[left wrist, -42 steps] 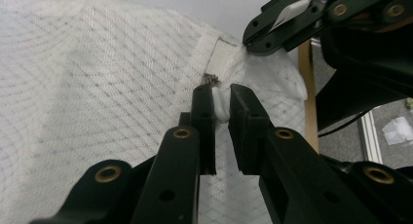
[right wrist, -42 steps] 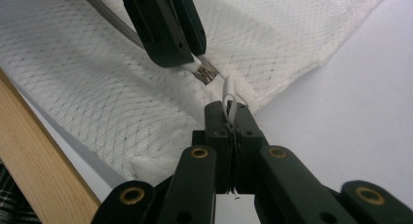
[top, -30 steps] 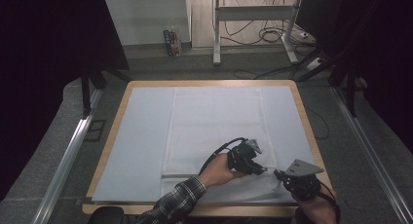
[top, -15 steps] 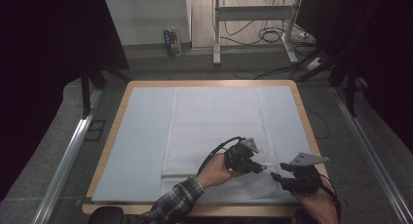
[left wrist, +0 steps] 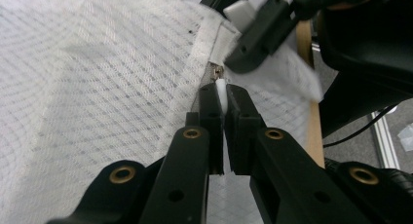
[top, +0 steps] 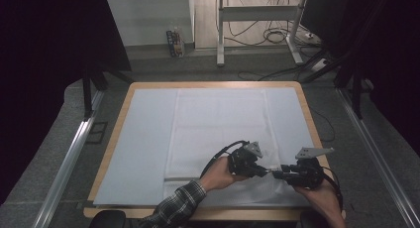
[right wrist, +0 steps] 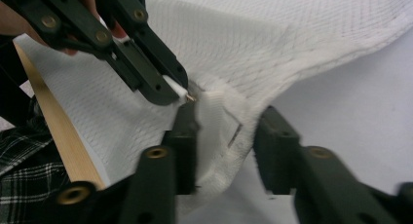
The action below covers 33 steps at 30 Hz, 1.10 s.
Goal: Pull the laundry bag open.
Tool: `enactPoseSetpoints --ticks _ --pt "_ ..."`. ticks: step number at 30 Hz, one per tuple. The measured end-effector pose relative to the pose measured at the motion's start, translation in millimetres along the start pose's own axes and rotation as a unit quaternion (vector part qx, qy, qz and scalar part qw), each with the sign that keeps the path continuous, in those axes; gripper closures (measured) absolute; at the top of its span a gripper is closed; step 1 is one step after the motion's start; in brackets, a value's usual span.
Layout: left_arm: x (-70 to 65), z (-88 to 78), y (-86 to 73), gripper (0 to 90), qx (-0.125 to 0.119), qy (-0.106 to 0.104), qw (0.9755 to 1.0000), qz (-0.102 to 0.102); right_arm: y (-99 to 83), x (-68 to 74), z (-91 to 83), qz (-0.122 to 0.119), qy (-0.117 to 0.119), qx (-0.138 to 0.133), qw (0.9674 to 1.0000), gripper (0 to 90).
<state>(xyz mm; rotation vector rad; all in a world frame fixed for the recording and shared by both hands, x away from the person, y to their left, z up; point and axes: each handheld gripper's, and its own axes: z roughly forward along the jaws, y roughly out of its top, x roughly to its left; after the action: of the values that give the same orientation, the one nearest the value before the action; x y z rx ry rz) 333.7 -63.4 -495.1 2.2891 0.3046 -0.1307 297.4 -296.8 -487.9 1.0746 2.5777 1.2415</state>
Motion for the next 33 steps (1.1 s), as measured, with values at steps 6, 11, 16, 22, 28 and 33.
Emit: enactPoseSetpoints --ticks 6,11,16,22,28,33 --pt "1.5 3.9 -1.5 86.9 0.002 0.006 0.9998 -0.018 1.4 5.2 1.1 -0.021 -0.008 -0.001 0.9997 83.9" --pt "1.4 3.0 -1.9 87.6 0.011 0.009 0.9996 -0.024 2.1 12.2 4.6 -0.040 -0.048 0.019 0.9979 85.3" --pt "1.1 -0.6 -4.5 87.7 0.026 0.012 0.9994 -0.021 1.0 15.0 7.1 -0.039 -0.065 0.034 0.9965 85.6" --pt "0.2 -4.7 -9.3 87.7 0.027 0.012 0.9993 -0.022 0.3 16.4 8.8 -0.040 -0.063 0.038 0.9965 85.8" --pt "-0.6 -6.3 -10.4 87.7 0.037 0.022 0.9989 -0.015 -0.5 17.1 9.2 -0.039 -0.079 0.042 0.9953 85.9" --pt "0.0 -10.6 -13.8 87.7 0.040 0.029 0.9986 -0.019 -1.5 15.5 7.8 -0.032 -0.087 0.043 0.9948 85.9"
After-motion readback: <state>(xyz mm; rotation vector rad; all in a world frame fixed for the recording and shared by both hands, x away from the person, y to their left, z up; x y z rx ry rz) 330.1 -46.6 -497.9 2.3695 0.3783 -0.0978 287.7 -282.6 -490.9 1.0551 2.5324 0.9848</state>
